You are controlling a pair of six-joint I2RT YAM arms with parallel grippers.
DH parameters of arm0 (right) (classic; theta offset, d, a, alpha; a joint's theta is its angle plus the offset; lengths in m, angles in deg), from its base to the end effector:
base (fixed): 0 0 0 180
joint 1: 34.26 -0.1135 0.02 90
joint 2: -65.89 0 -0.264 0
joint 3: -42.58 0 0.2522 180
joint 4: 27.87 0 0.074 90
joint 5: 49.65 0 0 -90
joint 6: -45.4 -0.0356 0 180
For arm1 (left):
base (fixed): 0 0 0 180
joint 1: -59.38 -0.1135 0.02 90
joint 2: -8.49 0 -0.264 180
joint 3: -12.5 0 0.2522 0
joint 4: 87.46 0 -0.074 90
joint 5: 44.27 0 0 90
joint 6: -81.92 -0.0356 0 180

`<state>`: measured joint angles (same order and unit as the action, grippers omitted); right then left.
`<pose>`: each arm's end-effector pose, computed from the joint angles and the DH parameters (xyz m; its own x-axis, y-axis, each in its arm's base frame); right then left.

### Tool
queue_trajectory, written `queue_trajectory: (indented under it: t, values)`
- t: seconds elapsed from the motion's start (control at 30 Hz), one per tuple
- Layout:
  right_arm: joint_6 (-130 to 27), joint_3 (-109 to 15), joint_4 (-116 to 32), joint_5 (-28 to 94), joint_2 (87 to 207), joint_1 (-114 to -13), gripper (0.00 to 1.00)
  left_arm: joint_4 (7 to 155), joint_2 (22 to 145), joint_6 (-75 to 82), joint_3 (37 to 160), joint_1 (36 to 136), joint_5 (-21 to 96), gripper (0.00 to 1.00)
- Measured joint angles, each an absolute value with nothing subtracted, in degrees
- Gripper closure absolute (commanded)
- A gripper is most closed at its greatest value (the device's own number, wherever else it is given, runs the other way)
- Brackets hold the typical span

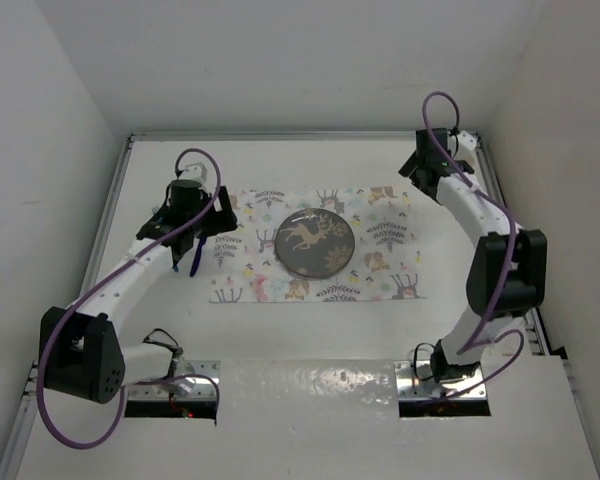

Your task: Set the dinner table for one person

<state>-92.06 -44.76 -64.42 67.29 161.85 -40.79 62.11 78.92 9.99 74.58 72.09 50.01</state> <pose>0.3707 0.0262 0.2633 -0.3173 0.6248 -0.7134 0.6652 0.6828 0.3022 0.2605 -0.0560 0.2570 -0.6313 -0.1747 -0.7556 -0.0349 0.9797 -0.1974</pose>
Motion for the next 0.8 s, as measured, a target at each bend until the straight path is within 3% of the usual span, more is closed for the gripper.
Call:
queue_trajectory:
  t: [0.4,0.8]
  values:
    - [-96.3,-67.4,-73.4,73.0,185.1,-31.4,0.19,62.7,79.0,8.1,74.6,72.1,47.9,0.18]
    - [-95.5,-69.9,-68.5,72.0,189.8,-30.3,0.23,64.0,81.1,6.3,74.6,72.1,47.6,0.18]
